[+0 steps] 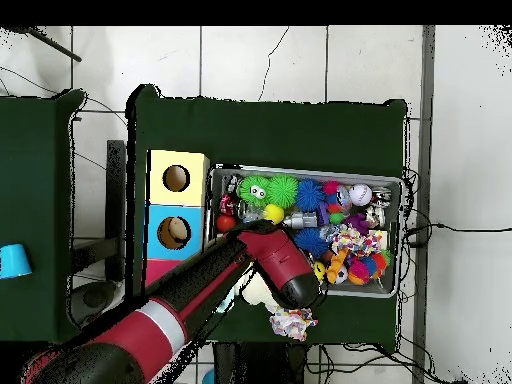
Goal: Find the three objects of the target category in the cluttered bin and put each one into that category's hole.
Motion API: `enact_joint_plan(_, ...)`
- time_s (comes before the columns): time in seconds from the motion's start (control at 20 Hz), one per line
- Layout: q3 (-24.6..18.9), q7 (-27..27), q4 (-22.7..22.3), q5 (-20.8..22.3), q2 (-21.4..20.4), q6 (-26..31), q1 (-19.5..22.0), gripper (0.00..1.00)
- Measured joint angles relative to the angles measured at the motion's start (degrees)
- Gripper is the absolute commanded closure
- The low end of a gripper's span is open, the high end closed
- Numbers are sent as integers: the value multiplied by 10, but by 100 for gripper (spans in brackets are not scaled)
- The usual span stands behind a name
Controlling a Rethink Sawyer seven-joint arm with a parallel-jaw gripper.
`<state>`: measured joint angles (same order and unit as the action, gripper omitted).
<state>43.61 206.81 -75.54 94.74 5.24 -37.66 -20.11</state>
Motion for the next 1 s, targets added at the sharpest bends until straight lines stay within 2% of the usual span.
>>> enact_joint_plan(0.35,0,0,0,0,2,0,-2,0)
enact_joint_plan(0.65,3,0,0,6,10,0,-22,0)
enact_joint_plan(0.8,12,7,-1,30,20,-6,-45,0)
enact_joint_plan(1.0,32,34,-7,63,23,-41,-74,0)
